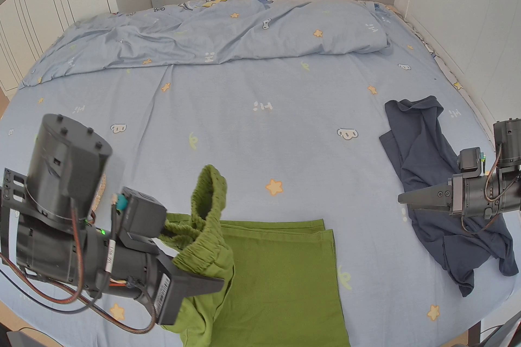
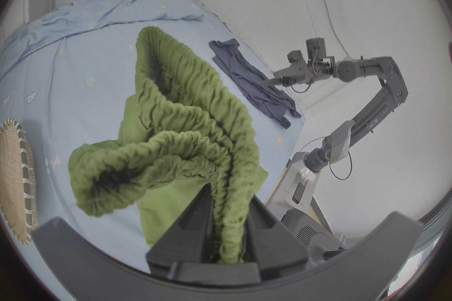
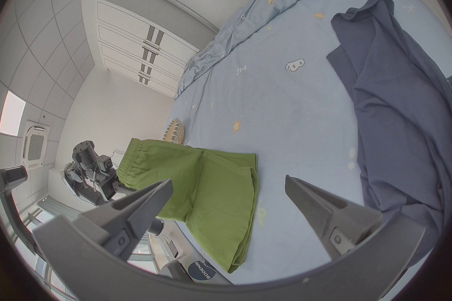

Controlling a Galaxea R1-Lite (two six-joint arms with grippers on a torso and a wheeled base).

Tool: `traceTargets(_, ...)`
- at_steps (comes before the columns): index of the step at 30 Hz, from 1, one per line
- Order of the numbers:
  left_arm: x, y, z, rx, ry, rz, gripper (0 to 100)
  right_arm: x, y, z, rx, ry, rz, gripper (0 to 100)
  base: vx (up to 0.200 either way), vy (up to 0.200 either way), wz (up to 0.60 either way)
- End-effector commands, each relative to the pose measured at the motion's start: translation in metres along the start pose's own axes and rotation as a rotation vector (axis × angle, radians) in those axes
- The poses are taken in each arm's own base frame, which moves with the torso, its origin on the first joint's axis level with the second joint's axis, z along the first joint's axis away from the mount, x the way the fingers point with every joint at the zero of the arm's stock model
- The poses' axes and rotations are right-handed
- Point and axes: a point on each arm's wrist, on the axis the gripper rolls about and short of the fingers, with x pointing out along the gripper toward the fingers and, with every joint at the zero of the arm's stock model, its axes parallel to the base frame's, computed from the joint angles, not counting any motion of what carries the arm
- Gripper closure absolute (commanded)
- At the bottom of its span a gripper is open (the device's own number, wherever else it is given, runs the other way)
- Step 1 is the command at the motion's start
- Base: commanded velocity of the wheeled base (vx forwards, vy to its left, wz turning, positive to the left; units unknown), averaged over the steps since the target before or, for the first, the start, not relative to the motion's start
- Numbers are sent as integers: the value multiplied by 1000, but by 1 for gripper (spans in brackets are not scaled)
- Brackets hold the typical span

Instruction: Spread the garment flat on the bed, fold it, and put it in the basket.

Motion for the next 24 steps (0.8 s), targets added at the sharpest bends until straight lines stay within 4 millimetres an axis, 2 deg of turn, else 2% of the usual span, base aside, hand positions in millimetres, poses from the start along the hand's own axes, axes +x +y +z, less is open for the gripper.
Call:
traceTargets(1,20,-6,-2,17,63,-15,100,1,-1,0,2,4,-3,0,0,0,0)
traceTargets(5,27,-12,-1,40,71,-33,100,3,-1,-1,-1,6,-18,0,0,0,0)
traceTargets(9,47,-27,0,93,79,-26,100,5,-1,-4,-8,8,-35,0,0,0,0)
traceTargets(13,63,-27,-2,99,84,20,100,5,-1,-4,-8,8,-35,0,0,0,0)
traceTargets(21,67,-47,0,100,40,-42,100,8,-4,-4,2,19,-38,0,0,0,0)
traceTargets(24,73,-48,0,103,46,-44,100,8,-4,-4,2,19,-38,0,0,0,0)
